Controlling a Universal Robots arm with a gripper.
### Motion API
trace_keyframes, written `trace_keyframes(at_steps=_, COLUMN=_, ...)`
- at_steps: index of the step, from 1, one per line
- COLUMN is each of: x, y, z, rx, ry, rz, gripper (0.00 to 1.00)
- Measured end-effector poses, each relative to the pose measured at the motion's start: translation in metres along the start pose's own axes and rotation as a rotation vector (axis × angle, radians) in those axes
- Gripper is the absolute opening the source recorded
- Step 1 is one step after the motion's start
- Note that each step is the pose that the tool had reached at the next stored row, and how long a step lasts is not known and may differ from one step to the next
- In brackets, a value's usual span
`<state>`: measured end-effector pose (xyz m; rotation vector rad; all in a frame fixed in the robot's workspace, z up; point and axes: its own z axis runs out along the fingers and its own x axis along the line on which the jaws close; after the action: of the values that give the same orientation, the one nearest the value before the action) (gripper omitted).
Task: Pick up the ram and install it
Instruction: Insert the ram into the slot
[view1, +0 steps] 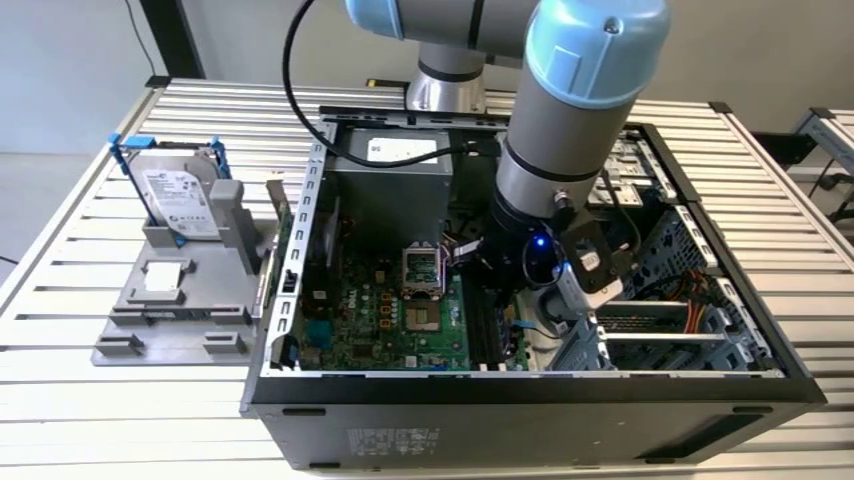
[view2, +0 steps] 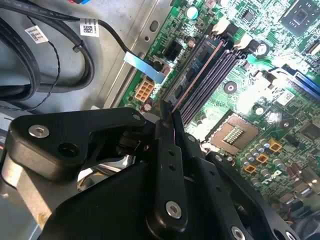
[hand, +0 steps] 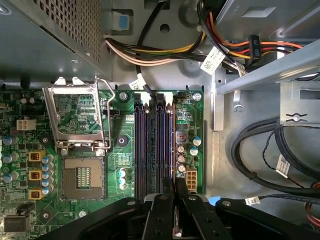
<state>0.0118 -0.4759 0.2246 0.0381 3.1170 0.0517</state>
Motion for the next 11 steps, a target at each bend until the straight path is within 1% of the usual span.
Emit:
trace_keyframes(at_steps=4, x=0.0019, y=-0.0001, z=0.0, rx=-0.0001, ry=0.0, rz=0.0, gripper=0.0)
trace_keyframes(at_steps=7, x=0.0021, y=-0.0004, z=0.0, rx=-0.0005, ry=0.0001, rz=0.0, gripper=0.0)
trace_keyframes(at_steps=11, x=0.0023, y=-0.0012, z=0.0018, rx=-0.0024, ry=0.0, rz=0.0, gripper=0.0)
